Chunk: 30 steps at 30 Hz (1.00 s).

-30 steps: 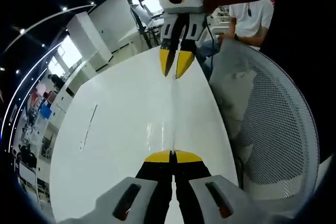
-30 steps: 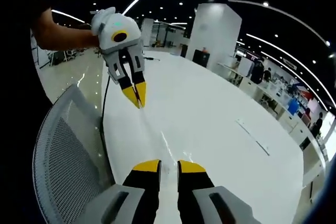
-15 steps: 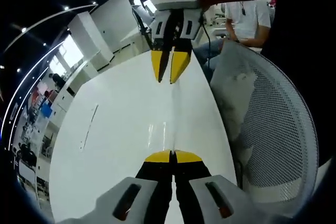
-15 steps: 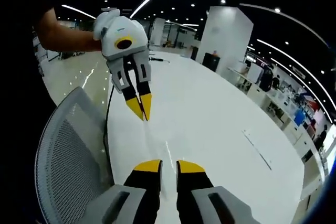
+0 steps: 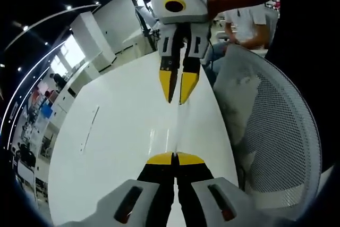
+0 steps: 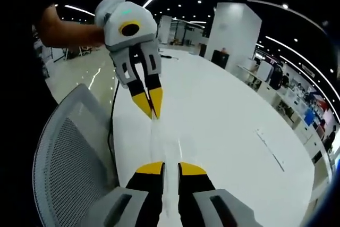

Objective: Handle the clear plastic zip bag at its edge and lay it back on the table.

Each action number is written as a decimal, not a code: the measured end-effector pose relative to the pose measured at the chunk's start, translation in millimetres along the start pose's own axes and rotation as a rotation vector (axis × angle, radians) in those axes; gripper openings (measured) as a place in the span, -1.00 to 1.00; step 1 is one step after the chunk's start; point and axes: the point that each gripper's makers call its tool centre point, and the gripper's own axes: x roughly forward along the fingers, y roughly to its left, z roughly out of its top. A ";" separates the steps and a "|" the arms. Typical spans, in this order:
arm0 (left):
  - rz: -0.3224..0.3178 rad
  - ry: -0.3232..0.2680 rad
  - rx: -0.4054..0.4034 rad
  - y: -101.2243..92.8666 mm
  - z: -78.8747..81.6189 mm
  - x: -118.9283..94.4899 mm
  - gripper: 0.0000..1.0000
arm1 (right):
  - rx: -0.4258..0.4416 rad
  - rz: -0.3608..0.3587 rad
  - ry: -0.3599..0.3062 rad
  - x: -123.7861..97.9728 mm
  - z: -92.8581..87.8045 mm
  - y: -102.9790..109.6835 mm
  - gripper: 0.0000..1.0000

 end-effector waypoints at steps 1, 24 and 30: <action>0.004 -0.005 0.000 0.9 0.5 -0.2 -1.00 | 0.002 0.004 0.005 2.2 -0.8 1.5 -0.89; 0.034 -0.114 -0.031 8.6 29.0 -13.5 -0.87 | 0.072 -0.053 0.003 4.6 1.8 -11.9 -1.00; 0.032 -0.141 -0.027 8.7 39.8 -16.8 -0.84 | 0.079 -0.060 0.003 2.8 0.9 -12.9 -1.00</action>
